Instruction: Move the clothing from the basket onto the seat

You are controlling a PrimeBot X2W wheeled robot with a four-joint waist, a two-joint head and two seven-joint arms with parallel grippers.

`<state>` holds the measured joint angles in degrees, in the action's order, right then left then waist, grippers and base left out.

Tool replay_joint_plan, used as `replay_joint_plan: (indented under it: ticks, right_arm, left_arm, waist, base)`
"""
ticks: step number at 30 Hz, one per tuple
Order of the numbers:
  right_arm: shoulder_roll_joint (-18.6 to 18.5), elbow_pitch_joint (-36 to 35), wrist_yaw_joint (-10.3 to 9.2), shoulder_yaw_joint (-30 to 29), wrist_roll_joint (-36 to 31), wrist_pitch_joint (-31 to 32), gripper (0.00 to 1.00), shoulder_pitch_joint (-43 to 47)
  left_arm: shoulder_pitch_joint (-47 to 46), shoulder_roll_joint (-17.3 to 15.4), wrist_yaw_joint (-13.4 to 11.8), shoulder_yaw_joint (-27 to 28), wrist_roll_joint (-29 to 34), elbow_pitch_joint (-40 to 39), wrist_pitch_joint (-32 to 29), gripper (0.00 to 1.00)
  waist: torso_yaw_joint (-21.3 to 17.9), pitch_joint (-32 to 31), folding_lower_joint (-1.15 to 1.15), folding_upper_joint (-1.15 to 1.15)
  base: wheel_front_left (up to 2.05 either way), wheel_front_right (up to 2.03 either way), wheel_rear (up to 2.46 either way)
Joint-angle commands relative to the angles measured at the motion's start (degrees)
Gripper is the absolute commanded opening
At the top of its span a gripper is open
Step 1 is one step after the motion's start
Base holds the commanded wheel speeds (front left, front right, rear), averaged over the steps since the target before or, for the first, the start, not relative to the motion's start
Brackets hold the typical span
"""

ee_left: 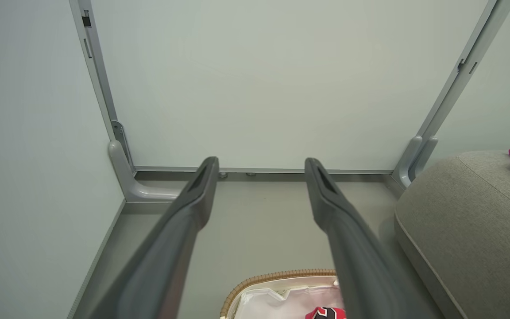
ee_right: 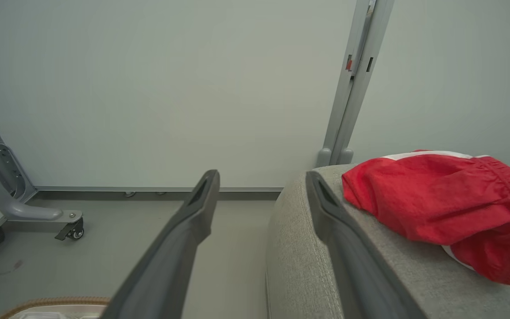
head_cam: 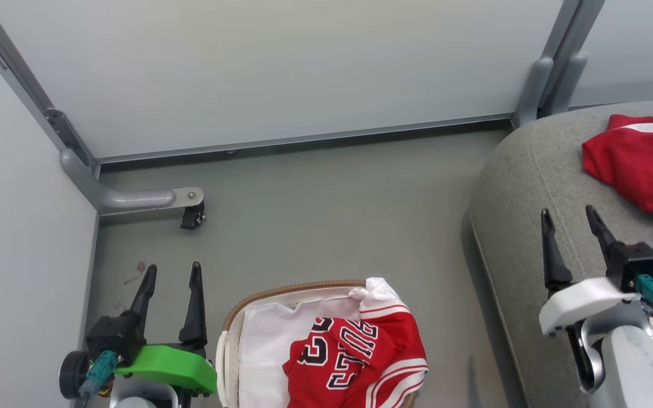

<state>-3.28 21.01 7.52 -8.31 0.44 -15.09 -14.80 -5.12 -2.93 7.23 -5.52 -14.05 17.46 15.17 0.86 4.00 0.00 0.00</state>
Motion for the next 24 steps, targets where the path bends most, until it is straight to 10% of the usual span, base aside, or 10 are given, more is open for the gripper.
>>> replay_joint_plan:
  ticks: [1, 24]
  right_arm:
    - [0.04, -0.19, -0.06, 0.13, 0.06, -0.12, 1.0, 1.71]
    - [0.27, -1.17, -0.06, 4.09, 4.17, -0.12, 1.0, 5.74]
  left_arm:
    - [1.32, 0.01, 0.18, 0.19, -0.03, 0.22, -0.03, 1.0]
    - [2.13, 0.0, 0.31, -1.08, -1.97, 0.95, -0.03, 1.0]
  waist:
    - [0.42, -0.67, 0.0, 0.0]
    - [0.26, -1.38, 0.0, 0.0]
  base:
    - [0.0, 0.0, 0.0]
    - [0.0, 0.0, 0.0]
